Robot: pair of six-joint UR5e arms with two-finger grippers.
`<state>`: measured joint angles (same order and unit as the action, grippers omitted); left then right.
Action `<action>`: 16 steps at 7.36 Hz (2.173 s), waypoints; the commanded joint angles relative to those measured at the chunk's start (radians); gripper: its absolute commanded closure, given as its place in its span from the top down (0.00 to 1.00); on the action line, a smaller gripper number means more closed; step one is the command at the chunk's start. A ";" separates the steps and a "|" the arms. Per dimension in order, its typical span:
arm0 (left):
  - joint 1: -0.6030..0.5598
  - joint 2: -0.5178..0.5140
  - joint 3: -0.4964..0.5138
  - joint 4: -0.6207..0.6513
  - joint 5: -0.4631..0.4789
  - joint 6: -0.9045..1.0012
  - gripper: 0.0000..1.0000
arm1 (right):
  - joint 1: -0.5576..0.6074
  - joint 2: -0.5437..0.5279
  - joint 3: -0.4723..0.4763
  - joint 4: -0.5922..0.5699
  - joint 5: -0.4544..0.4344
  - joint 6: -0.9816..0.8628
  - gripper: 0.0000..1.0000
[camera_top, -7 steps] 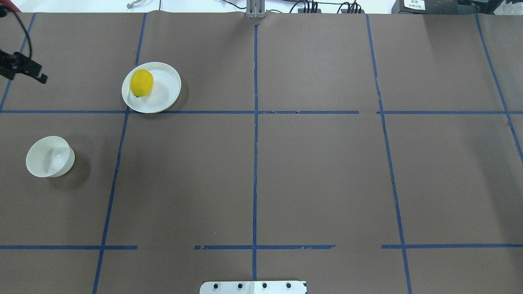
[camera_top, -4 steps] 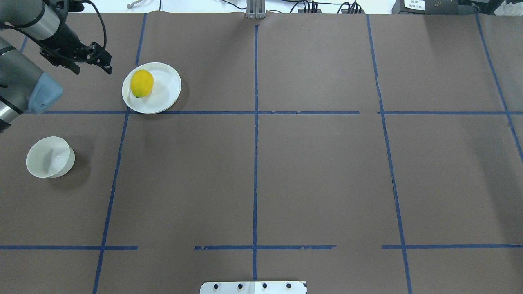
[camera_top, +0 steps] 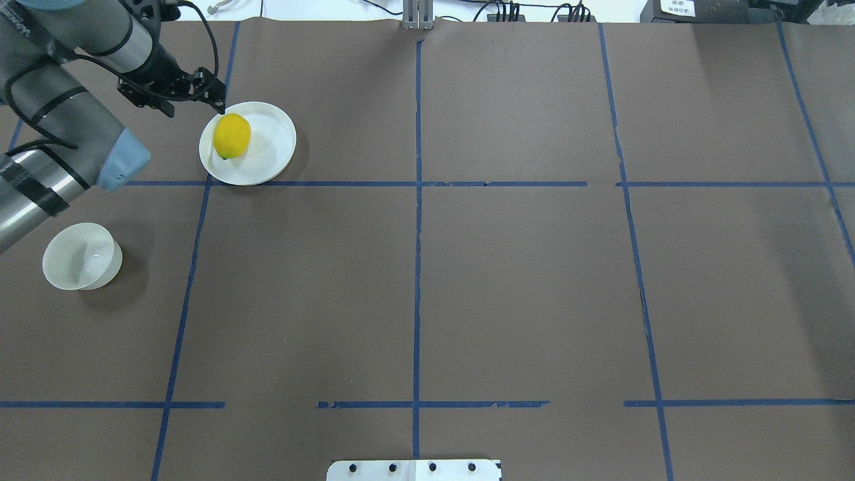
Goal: Move lemon from plate to bowl
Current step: 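Move the left gripper over the yellow lemon on the white plate, then lower the left gripper and close it around the lemon, then lift the lemon with the left gripper and carry it toward the white bowl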
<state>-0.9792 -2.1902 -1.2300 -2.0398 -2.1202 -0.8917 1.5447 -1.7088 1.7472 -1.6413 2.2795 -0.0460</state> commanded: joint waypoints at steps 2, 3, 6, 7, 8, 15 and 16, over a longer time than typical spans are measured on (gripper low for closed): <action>0.043 -0.013 0.061 -0.046 0.052 -0.016 1.00 | 0.000 0.000 0.000 0.000 0.000 0.000 1.00; 0.057 -0.013 0.093 -0.080 0.052 -0.027 1.00 | 0.000 0.000 0.000 0.000 0.000 0.000 1.00; 0.068 -0.013 0.110 -0.088 0.051 -0.032 0.46 | 0.000 0.000 0.000 0.000 0.000 0.000 1.00; 0.068 -0.013 0.109 -0.085 0.045 -0.030 0.22 | 0.000 0.000 0.000 0.000 0.000 0.000 1.00; 0.062 -0.011 0.106 -0.074 0.042 -0.029 0.05 | 0.000 0.000 0.000 0.000 0.000 0.000 1.00; -0.127 0.261 -0.505 0.390 -0.032 0.233 0.09 | 0.000 0.000 0.000 0.000 0.000 0.000 1.00; -0.128 0.374 -0.599 0.392 -0.027 0.272 0.09 | 0.000 0.001 0.000 0.000 0.000 0.000 1.00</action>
<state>-1.0938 -1.9430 -1.6936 -1.6918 -2.1511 -0.6922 1.5448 -1.7083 1.7472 -1.6414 2.2795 -0.0460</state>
